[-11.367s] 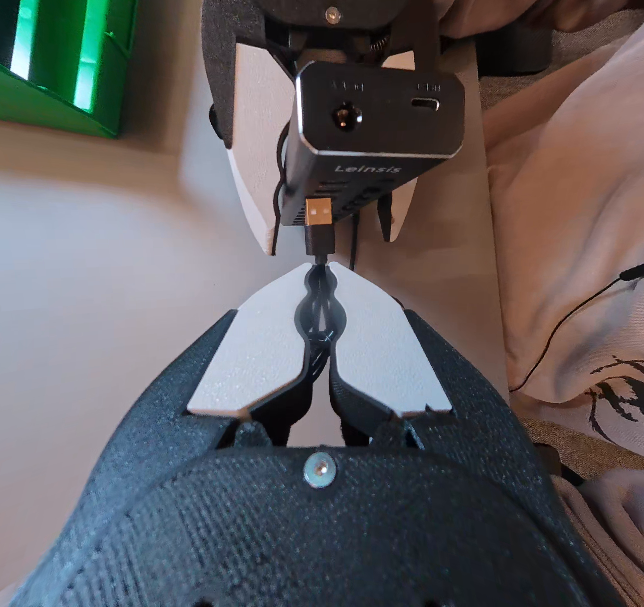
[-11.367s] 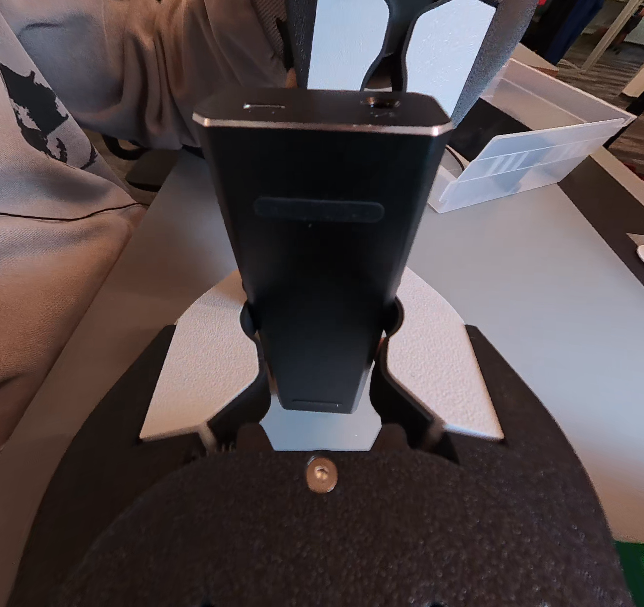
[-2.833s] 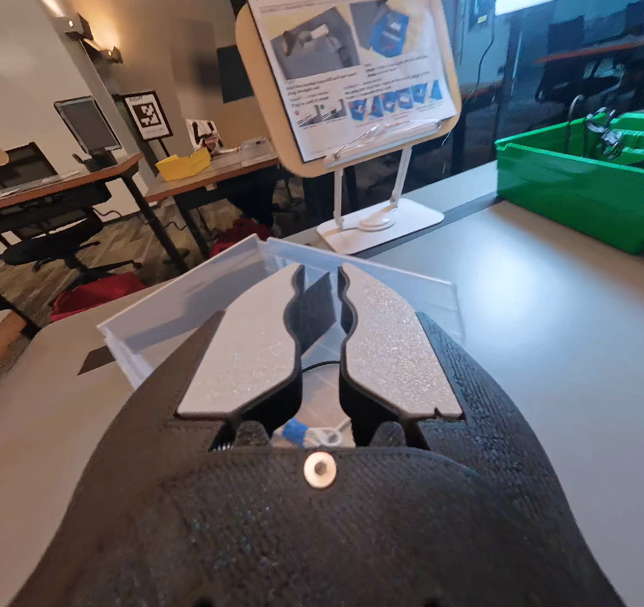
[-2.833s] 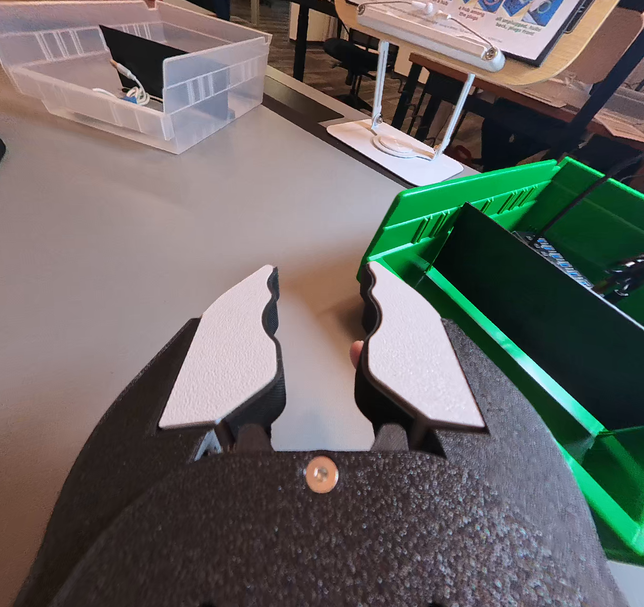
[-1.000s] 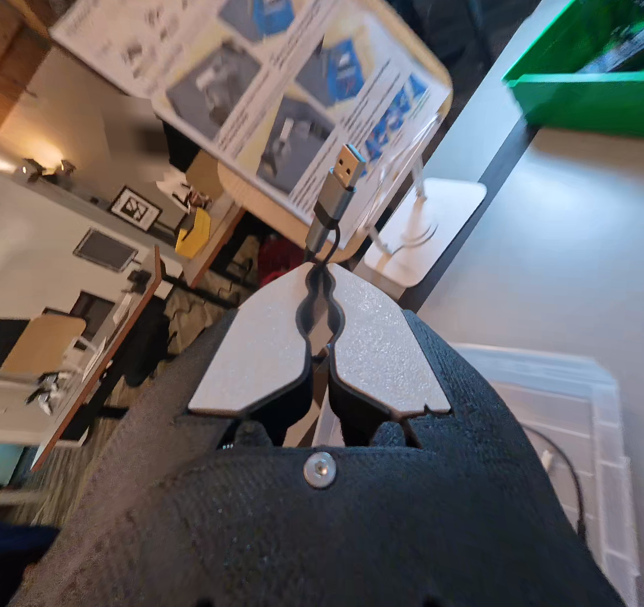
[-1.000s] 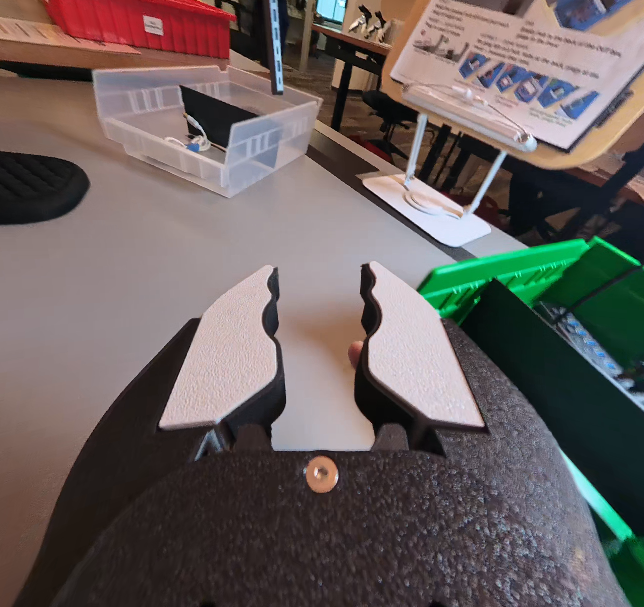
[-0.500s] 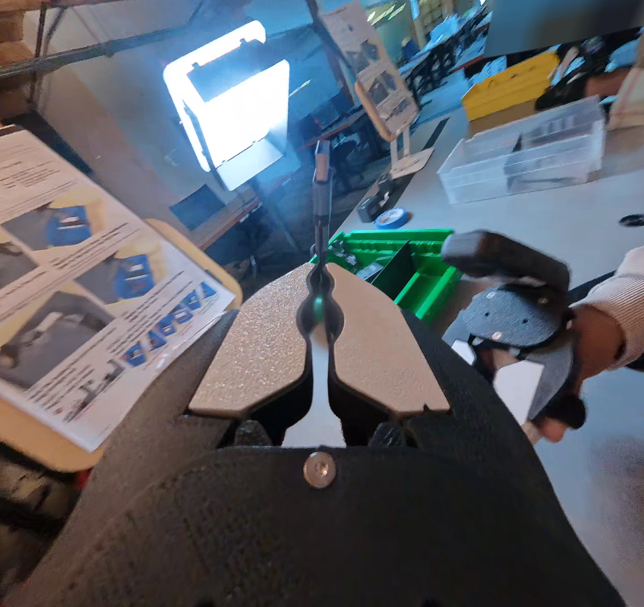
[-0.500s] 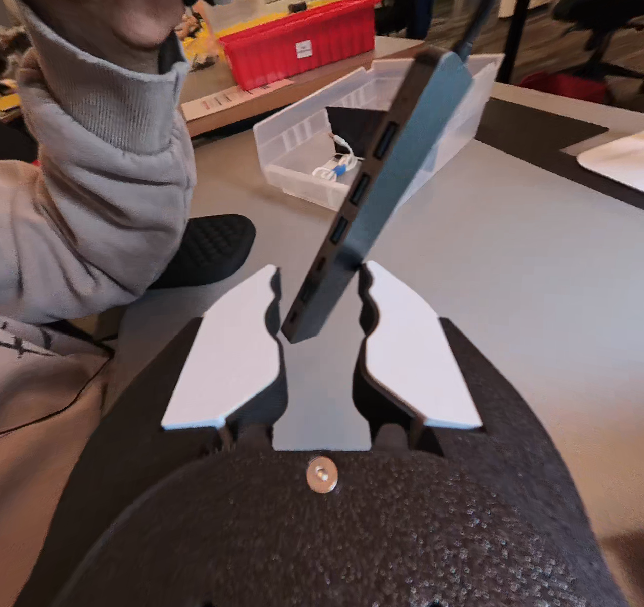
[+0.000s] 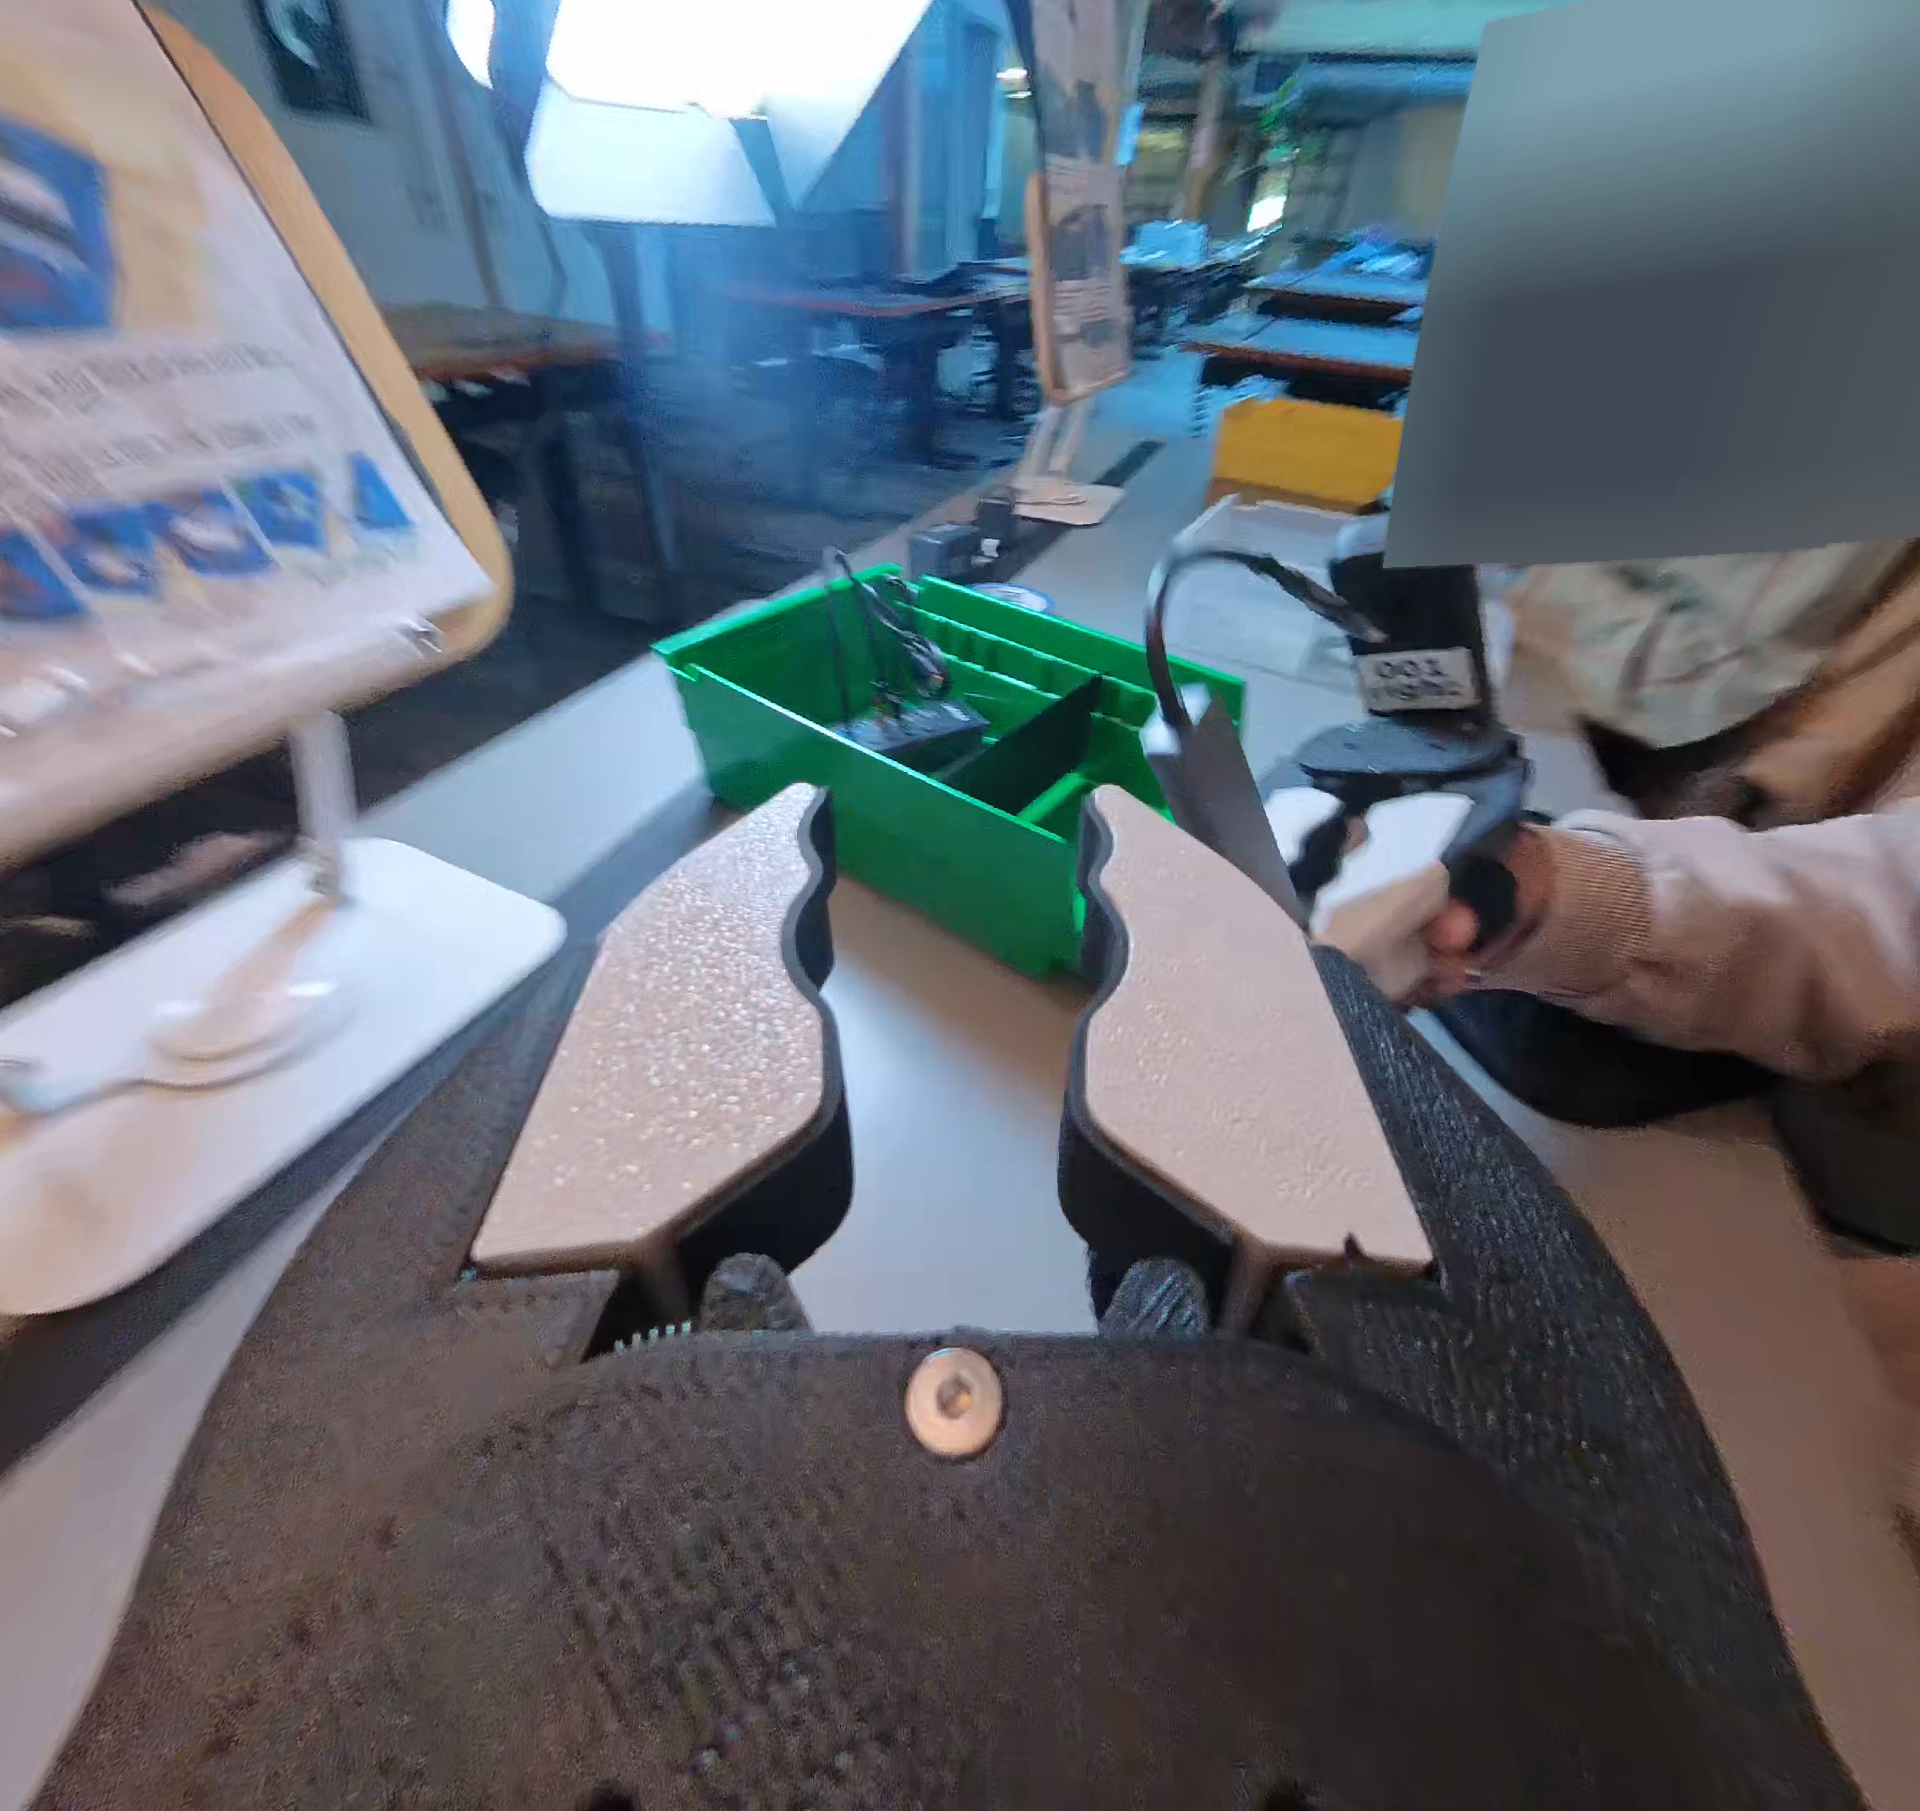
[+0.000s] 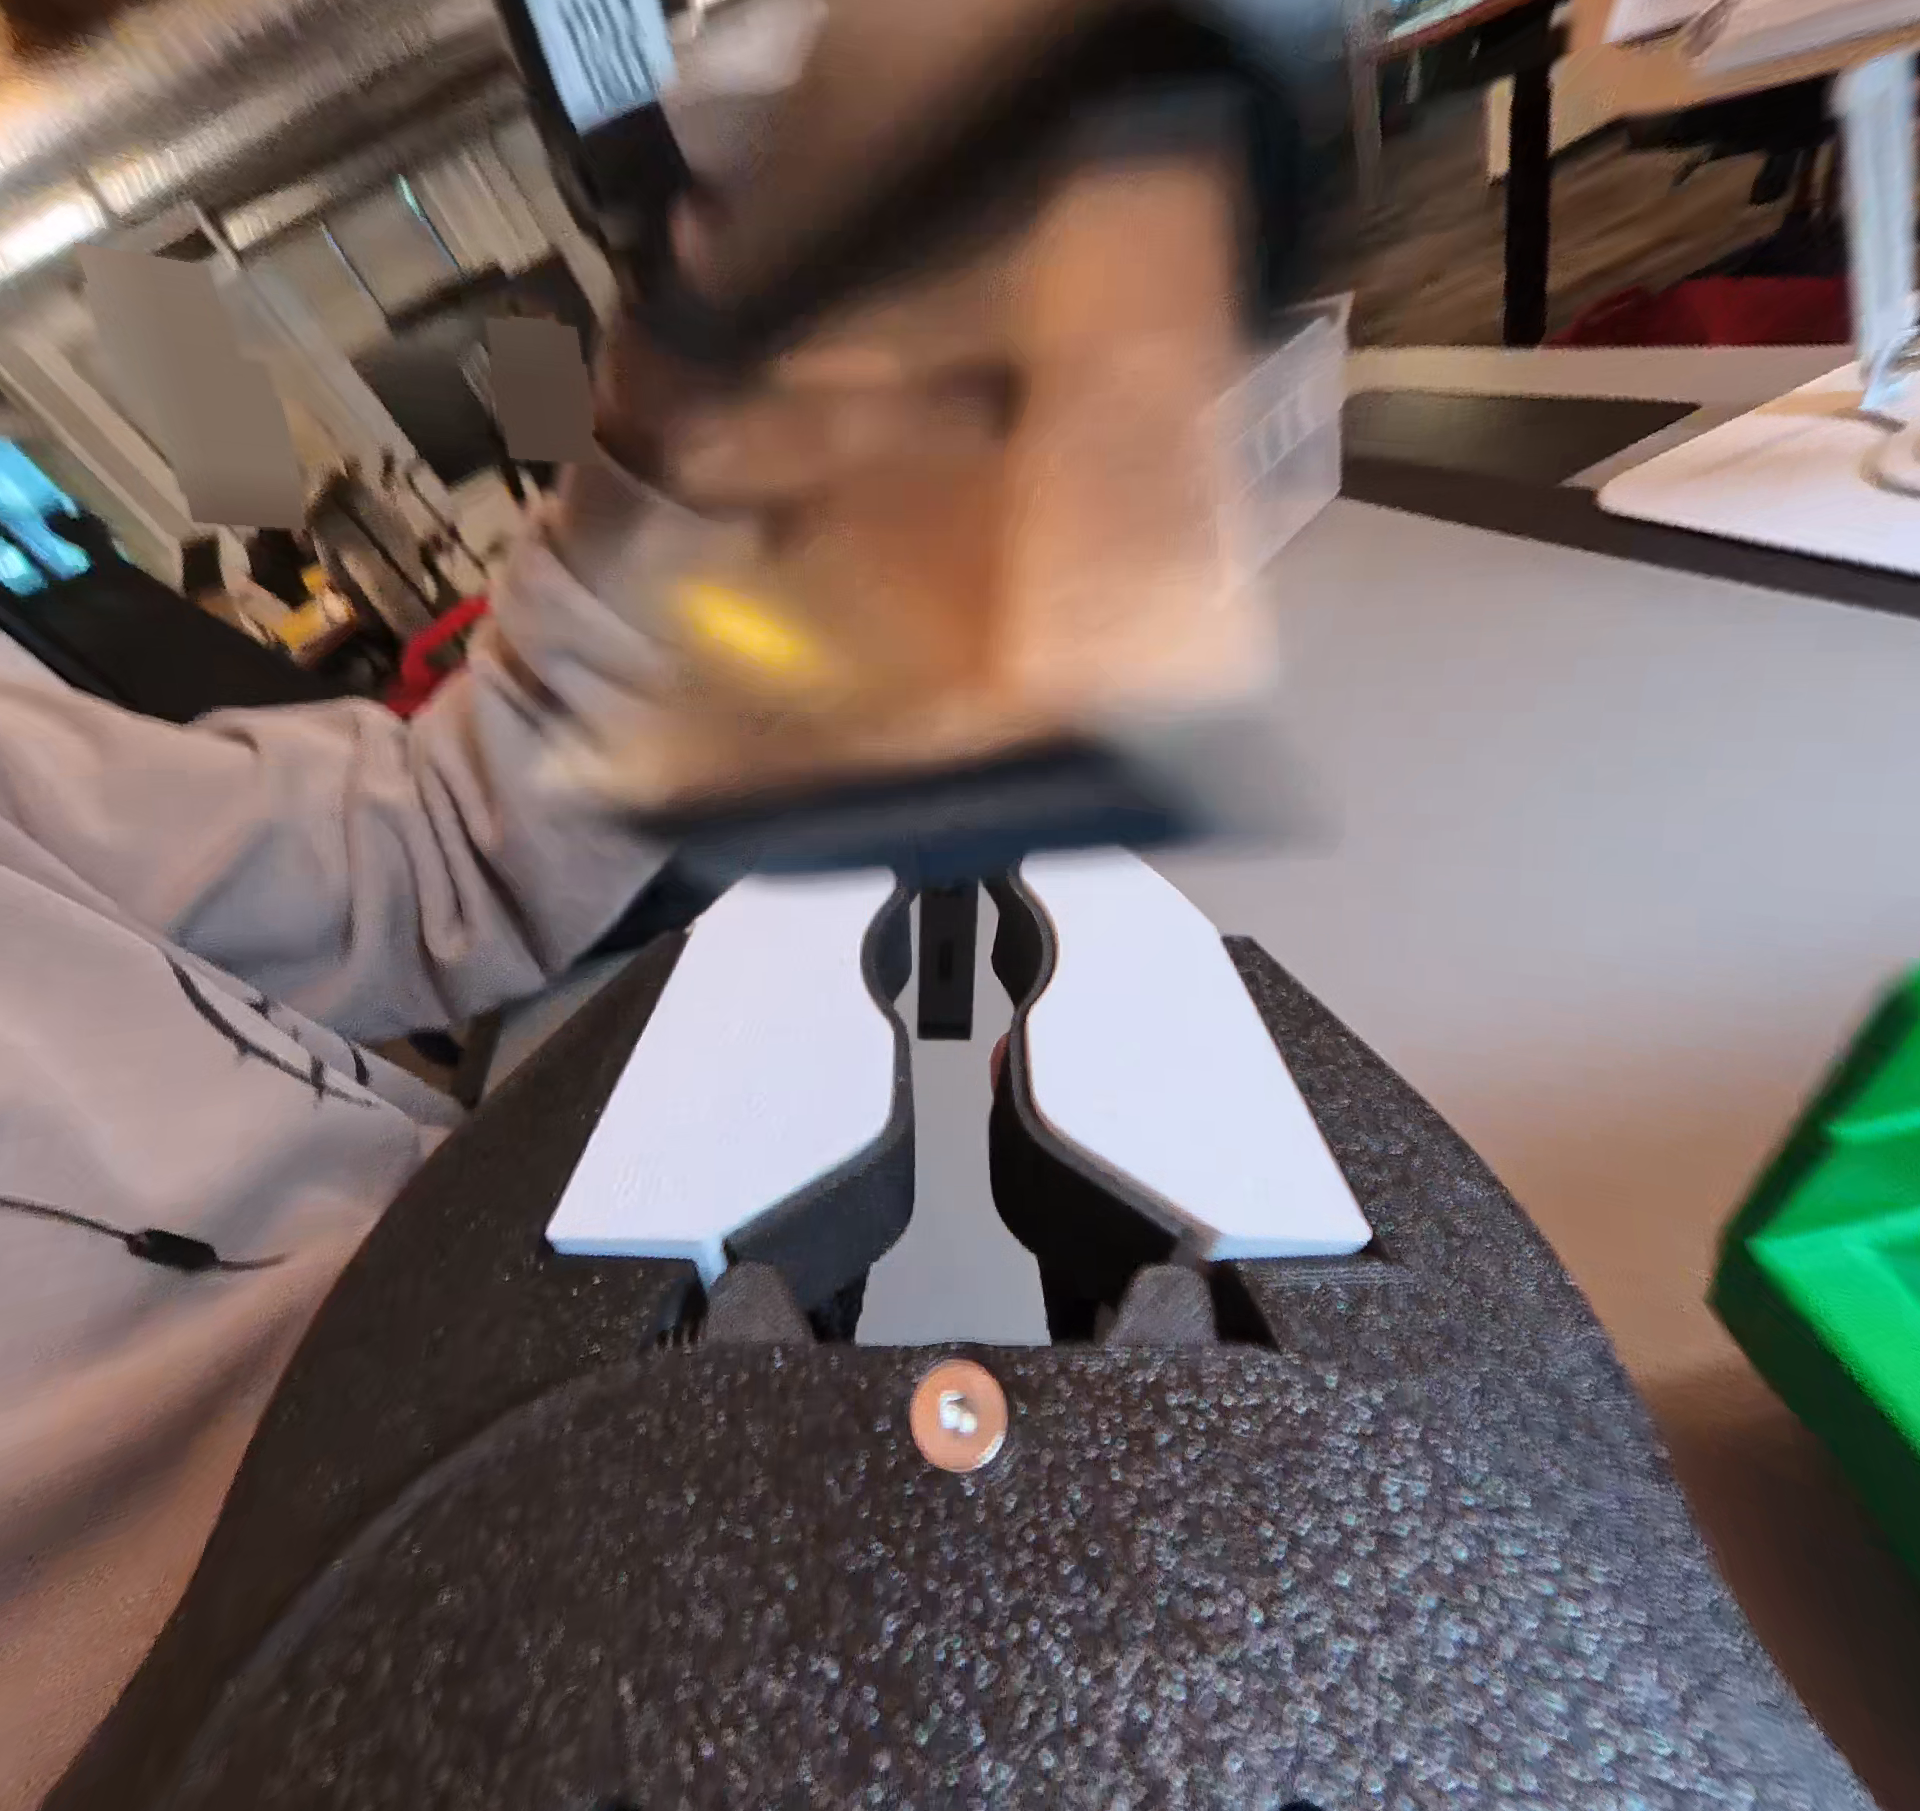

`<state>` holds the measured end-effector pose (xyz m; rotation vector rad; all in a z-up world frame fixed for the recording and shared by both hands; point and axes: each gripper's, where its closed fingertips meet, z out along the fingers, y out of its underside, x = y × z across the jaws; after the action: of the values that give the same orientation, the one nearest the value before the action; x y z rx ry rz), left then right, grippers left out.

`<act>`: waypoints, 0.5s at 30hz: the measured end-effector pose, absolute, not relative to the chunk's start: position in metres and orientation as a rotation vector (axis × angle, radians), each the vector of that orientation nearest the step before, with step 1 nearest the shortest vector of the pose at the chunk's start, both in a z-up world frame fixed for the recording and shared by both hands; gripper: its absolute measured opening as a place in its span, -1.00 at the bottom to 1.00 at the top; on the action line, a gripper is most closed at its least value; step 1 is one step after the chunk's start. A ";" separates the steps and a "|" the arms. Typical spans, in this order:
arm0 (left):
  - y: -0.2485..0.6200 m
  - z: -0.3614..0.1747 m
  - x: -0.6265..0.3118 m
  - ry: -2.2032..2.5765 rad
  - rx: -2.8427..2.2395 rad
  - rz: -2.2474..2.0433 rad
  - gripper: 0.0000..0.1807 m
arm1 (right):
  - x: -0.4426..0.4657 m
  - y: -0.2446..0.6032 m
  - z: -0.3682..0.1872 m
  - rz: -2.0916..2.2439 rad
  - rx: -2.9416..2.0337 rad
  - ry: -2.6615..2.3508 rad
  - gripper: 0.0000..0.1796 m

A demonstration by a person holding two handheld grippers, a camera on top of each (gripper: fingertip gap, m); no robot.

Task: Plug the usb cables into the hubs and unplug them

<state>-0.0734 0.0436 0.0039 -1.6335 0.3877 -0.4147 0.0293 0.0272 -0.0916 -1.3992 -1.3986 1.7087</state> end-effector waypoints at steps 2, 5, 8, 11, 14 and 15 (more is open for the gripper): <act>0.053 -0.027 -0.071 0.348 -1.657 -0.647 -0.48 | 0.034 0.045 -0.082 1.762 -1.402 -1.296 -0.88; 0.055 -0.061 -0.038 0.315 -1.640 -1.090 -0.43 | 0.036 0.053 -0.077 1.801 -1.373 -1.233 -0.88; 0.050 -0.076 0.001 0.418 -1.638 -1.199 -0.41 | 0.031 0.044 -0.092 1.781 -1.392 -1.292 -0.88; 0.044 -0.084 0.028 0.537 -1.663 -1.153 -0.63 | 0.025 0.028 -0.107 1.777 -1.411 -1.377 -0.88; 0.040 -0.090 0.033 0.623 -1.687 -1.075 -0.86 | 0.023 0.020 -0.116 1.751 -1.424 -1.426 -0.88; 0.038 -0.091 0.033 0.637 -1.691 -1.068 -0.86 | 0.023 0.020 -0.117 1.755 -1.427 -1.424 -0.88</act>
<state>0.0326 0.0383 -0.0905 -1.6911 0.6365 -1.0683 0.0228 0.0195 -0.1167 -1.4266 -1.4241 1.7549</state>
